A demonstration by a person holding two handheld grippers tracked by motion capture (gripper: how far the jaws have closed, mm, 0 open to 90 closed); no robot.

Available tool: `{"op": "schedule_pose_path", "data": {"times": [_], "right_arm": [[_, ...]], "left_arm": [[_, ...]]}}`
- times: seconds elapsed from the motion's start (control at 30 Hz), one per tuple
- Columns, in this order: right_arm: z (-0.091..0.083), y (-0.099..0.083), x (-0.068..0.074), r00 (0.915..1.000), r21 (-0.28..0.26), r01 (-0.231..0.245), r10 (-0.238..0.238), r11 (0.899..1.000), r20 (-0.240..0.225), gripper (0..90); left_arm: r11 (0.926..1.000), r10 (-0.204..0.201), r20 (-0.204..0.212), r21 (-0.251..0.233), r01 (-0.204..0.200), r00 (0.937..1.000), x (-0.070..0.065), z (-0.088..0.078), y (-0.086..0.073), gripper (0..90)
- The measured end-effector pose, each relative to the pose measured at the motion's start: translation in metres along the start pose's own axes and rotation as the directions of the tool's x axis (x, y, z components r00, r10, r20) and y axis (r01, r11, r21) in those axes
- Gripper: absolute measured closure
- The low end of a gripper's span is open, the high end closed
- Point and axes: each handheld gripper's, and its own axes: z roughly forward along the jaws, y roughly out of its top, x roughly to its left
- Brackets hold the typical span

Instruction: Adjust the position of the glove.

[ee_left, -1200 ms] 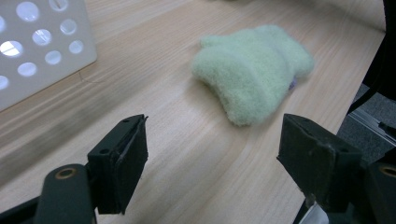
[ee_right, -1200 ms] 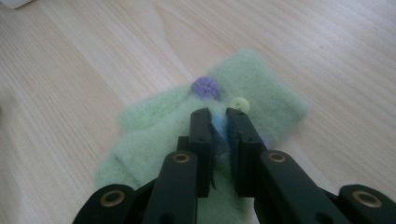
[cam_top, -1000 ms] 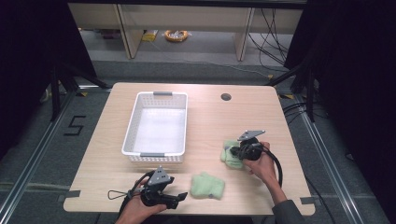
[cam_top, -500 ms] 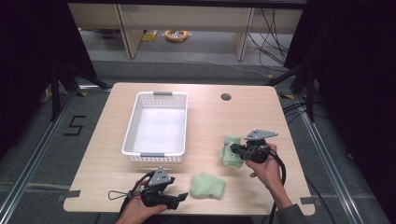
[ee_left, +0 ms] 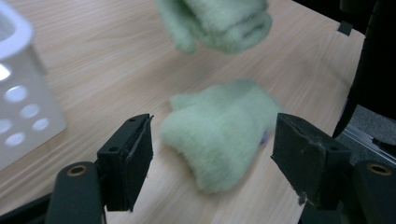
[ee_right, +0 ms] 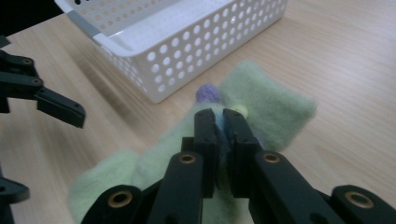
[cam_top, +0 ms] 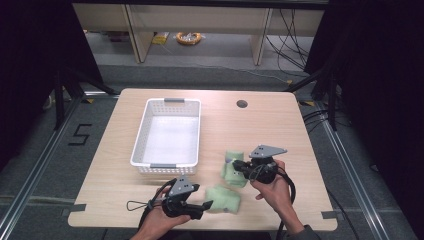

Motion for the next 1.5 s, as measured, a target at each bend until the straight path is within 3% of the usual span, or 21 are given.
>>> {"op": "schedule_pose_path", "data": {"times": [0.1,0.27,0.3,0.33,0.4,0.47,0.53,0.6,0.63,0.77,0.83,0.87,0.93,1.0,1.03,1.13,1.23,1.27,1.3,1.37,1.5], "right_arm": [[0.002,0.0,0.007,0.9998,0.007,0.006,-0.006,1.0,-0.017,84.9],[0.004,0.001,0.016,0.9993,-0.008,0.027,-0.027,1.0,-0.025,84.9],[0.003,0.0,0.019,0.9993,0.001,0.013,-0.013,1.0,-0.035,84.9],[0.003,0.001,0.019,0.9989,-0.006,0.031,-0.031,1.0,-0.036,84.9],[0.003,0.001,0.021,0.998,-0.009,0.047,-0.047,0.999,-0.041,84.9],[0.003,0.0,0.024,0.9986,-0.006,0.032,-0.032,0.999,-0.043,84.9],[0.004,-0.001,0.027,0.9988,-0.015,0.021,-0.022,1.0,-0.045,84.9],[0.005,-0.002,0.029,0.9978,-0.005,0.012,-0.012,1.0,-0.065,84.8],[0.005,-0.001,0.029,0.9976,-0.01,0.032,-0.033,0.999,-0.061,84.8],[0.006,-0.003,0.033,0.9975,0.001,0.033,-0.033,0.999,-0.063,84.8],[0.006,-0.004,0.034,0.9971,-0.004,0.025,-0.025,1.0,-0.072,84.8],[0.006,-0.004,0.033,0.9966,-0.014,0.051,-0.052,0.999,-0.065,84.9],[0.005,-0.005,0.035,0.9969,0.0,0.01,-0.01,1.0,-0.078,84.8],[0.004,-0.006,0.033,0.9959,-0.02,0.032,-0.033,0.999,-0.083,84.9],[0.003,-0.007,0.036,0.9962,-0.003,-0.01,0.01,1.0,-0.086,84.8],[0.0,-0.009,0.038,0.9973,-0.002,-0.015,0.015,1.0,-0.072,84.7],[-0.003,-0.014,0.042,0.9986,0.001,0.001,-0.001,1.0,-0.053,84.7],[-0.004,-0.016,0.044,0.9985,0.001,-0.008,0.008,1.0,-0.053,84.6],[-0.006,-0.018,0.047,0.998,0.006,-0.032,0.033,0.999,-0.055,84.6],[-0.007,-0.022,0.05,0.998,0.001,-0.028,0.028,1.0,-0.057,84.6],[-0.01,-0.032,0.06,0.995,-0.013,-0.051,0.05,0.999,-0.086,84.5]], "left_arm": [[0.9995,0.027,0.021,0.016,-0.027,0.9994,-0.005,0.009,0.007,30.0],[0.9997,0.023,0.035,0.001,-0.023,0.9991,-0.009,0.022,0.013,31.6],[0.9996,0.028,0.048,0.01,-0.028,0.9985,-0.008,0.023,0.014,32.4],[0.9999,0.011,0.043,0.005,-0.011,0.999,-0.008,0.025,0.014,33.2],[0.9998,0.02,0.03,0.002,-0.02,0.9993,-0.006,0.027,0.013,35.9],[1.0,0.006,0.03,0.006,-0.006,0.9995,-0.004,0.027,0.013,38.1],[0.9999,0.008,0.031,-0.007,-0.007,0.9995,-0.003,0.028,0.012,44.3],[0.9999,0.004,0.039,0.01,-0.005,0.9992,-0.001,0.027,0.012,48.2],[1.0,0.005,0.034,0.001,-0.005,0.9994,0.0,0.027,0.011,52.2],[0.9995,0.022,0.009,-0.021,-0.022,0.9997,0.003,0.025,0.011,66.4],[0.9991,0.042,0.0,-0.008,-0.042,0.9991,0.005,0.023,0.012,72.5],[0.9987,0.05,0.0,-0.004,-0.05,0.9987,0.007,0.022,0.012,74.1],[0.9985,0.055,0.002,-0.004,-0.055,0.9985,0.01,0.02,0.013,77.9],[0.9983,0.058,0.012,0.006,-0.058,0.9983,0.012,0.017,0.015,79.4],[0.9973,0.073,0.0,0.01,-0.073,0.9973,0.012,0.016,0.015,79.8],[0.998,0.063,0.015,0.003,-0.063,0.9979,0.01,0.013,0.017,80.5],[0.9945,0.101,0.035,0.022,-0.102,0.9942,0.009,0.008,0.02,81.1],[0.9953,0.093,0.045,0.023,-0.094,0.9946,0.008,0.007,0.019,81.2],[0.9934,0.11,0.048,0.028,-0.112,0.9928,0.007,0.005,0.019,81.3],[0.992,0.112,0.049,0.052,-0.115,0.9925,0.006,0.0,0.018,81.4],[0.9926,0.105,0.078,0.053,-0.11,0.9914,0.003,-0.006,0.016,81.6]]}}
